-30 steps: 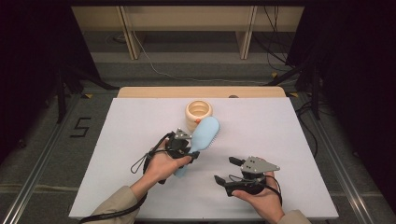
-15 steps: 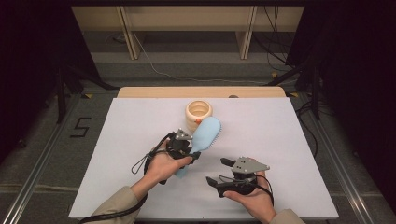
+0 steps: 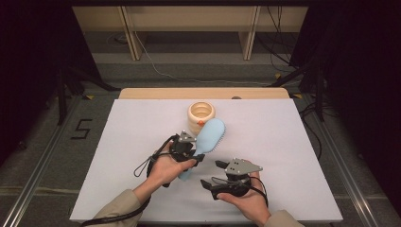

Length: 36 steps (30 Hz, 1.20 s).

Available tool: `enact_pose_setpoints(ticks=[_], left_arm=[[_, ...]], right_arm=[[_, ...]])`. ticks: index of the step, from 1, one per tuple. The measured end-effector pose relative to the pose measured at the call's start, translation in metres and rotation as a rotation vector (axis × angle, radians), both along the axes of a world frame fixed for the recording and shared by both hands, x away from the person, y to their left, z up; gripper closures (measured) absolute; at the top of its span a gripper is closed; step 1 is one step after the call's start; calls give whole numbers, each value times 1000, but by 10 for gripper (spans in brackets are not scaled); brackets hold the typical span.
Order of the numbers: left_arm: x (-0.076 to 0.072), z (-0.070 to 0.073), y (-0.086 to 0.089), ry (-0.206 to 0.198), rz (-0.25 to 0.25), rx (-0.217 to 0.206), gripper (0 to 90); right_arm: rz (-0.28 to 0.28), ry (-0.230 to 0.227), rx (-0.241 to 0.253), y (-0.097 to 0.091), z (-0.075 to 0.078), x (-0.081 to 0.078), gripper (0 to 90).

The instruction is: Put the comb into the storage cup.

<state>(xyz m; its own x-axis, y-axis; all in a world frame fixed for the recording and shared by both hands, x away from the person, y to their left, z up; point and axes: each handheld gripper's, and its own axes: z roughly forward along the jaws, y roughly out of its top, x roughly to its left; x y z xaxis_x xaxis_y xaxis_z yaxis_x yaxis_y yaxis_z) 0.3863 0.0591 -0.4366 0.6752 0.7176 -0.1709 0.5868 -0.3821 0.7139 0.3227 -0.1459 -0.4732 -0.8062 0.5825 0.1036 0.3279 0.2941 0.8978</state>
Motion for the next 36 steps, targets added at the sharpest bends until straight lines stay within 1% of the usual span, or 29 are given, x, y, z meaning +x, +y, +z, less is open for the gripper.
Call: enact_pose_setpoints(ticks=[5,8,14,22,29,36], left_arm=[[-1,0,-1,-1,-3,-2,692],[-1,0,-2,-1,-1,-4,692],[-2,-1,-3,-5,3,-11,692],[-3,-1,-5,2,-3,-16,692],[-4,0,-6,-6,-8,-16,692],[-4,0,-5,-9,-5,-20,692]], right_arm=[[5,9,5,6,-1,2,152],[1,20,16,9,-2,3,152],[3,29,19,15,-4,4,152],[6,47,25,22,-7,7,152],[1,56,38,27,-9,8,148],[-8,66,43,28,-9,9,148]])
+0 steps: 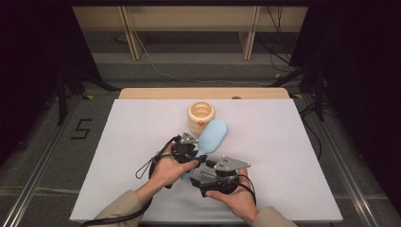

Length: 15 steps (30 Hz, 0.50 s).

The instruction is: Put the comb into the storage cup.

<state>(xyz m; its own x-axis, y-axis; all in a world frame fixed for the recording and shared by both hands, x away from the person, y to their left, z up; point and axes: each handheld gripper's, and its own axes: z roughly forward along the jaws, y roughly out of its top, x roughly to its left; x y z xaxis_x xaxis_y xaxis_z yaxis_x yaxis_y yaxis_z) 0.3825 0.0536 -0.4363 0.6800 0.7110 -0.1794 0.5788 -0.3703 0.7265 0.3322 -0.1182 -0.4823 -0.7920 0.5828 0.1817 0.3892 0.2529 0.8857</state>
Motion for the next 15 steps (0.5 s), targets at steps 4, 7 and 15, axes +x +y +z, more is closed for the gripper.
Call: enact_pose_setpoints(ticks=[4,7,15], left_arm=[[0,1,1,-6,6,0,692],[1,1,1,-10,9,-2,692],[0,2,1,-15,8,-7,692]], right_arm=[[-2,3,2,0,-1,0,148],[-2,4,4,0,-1,0,149],[4,13,8,3,-2,0,149]])
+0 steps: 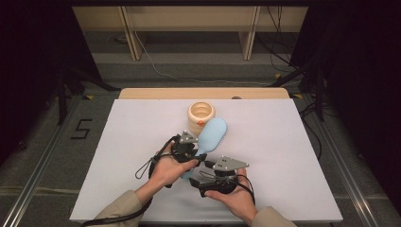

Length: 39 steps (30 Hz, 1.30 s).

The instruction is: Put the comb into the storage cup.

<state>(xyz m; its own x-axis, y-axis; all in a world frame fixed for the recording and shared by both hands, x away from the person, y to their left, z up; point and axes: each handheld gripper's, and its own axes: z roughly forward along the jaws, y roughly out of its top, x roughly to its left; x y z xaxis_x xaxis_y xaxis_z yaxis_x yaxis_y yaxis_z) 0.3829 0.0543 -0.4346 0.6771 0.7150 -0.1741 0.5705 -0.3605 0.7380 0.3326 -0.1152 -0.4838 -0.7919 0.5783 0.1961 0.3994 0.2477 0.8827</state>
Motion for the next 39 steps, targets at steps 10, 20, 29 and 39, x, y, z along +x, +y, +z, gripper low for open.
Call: enact_pose_setpoints(ticks=[10,20,29,39], left_arm=[[-2,1,-3,-9,-7,-4,692],[-4,1,-4,-13,-10,-8,692],[-4,0,-5,-13,-12,-14,692],[-4,1,-6,-16,-6,-24,692]], right_arm=[[6,6,4,5,-1,1,149],[-11,15,10,9,-2,5,147],[-13,29,21,12,-4,7,147],[-21,49,39,16,-7,9,148]])
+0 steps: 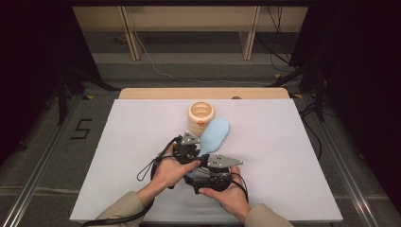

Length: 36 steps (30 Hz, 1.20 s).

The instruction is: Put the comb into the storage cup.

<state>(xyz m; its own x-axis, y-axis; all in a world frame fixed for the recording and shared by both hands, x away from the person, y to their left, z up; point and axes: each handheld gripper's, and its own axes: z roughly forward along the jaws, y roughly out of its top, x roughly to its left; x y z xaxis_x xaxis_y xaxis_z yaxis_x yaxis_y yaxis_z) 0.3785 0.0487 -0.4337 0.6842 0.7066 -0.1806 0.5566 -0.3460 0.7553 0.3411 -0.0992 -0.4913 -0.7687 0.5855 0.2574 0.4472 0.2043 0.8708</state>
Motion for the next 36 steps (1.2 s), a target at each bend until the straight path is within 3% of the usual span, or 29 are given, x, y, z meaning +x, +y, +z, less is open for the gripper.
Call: enact_pose_setpoints(ticks=[25,36], left_arm=[[-1,-2,-2,-2,0,-3,692],[0,-3,-2,3,-4,-1,692]], right_arm=[[-4,18,21,6,-4,3,154],[-21,33,28,7,-5,4,204]])
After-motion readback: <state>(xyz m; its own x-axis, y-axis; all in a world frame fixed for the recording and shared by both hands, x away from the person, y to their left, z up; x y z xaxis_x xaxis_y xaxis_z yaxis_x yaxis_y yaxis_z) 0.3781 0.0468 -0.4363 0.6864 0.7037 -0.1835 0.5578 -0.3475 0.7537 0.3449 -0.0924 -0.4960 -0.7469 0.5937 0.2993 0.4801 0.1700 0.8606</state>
